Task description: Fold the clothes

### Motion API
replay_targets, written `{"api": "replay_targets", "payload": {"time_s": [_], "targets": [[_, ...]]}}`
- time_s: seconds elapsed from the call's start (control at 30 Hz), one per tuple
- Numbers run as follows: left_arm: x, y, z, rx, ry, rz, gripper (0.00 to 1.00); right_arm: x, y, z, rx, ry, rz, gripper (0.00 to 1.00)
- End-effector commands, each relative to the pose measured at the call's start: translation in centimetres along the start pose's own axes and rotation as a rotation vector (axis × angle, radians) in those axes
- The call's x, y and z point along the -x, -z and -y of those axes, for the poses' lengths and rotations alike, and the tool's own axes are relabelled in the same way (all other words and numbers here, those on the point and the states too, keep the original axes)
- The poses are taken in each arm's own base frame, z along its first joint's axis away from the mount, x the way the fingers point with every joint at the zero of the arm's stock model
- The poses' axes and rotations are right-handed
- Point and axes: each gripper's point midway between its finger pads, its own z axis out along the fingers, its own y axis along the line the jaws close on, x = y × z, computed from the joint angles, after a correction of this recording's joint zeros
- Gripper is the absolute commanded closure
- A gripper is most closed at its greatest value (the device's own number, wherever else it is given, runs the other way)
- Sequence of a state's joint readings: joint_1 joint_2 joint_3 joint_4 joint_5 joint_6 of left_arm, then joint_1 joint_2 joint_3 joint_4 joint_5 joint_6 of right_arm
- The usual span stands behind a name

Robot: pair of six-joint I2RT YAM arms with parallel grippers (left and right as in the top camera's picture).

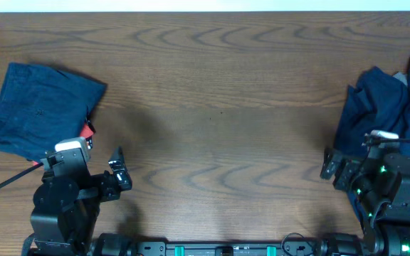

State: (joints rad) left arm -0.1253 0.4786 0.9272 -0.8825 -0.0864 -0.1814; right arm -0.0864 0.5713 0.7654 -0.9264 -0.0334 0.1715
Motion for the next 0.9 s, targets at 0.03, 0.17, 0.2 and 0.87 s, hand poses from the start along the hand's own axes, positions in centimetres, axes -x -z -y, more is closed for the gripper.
{"api": "replay_targets", "payload": {"time_s": [0.03,0.17,0.2,0.87], "targets": [[0.1,0.0,-0.3,0.018,-0.016,0.006,0.02,-1.9,0.0,0.2,-0.011,0.018,-0.073,0.01],[0.1,0.0,-0.3,0.018,-0.016,0.006,0.02,-3.5,0.1,0.5,-0.022,0.016,-0.137,0.01],[0.1,0.0,-0.3,0.018,-0.016,0.006,0.02,-3.7,0.2,0.5,-0.023,0.016,-0.146,0.01],[0.1,0.0,-0.3,0.018,-0.016,0.006,0.02,0.2,-0.6,-4.2,0.229,0.221,0.512,0.01]]}}
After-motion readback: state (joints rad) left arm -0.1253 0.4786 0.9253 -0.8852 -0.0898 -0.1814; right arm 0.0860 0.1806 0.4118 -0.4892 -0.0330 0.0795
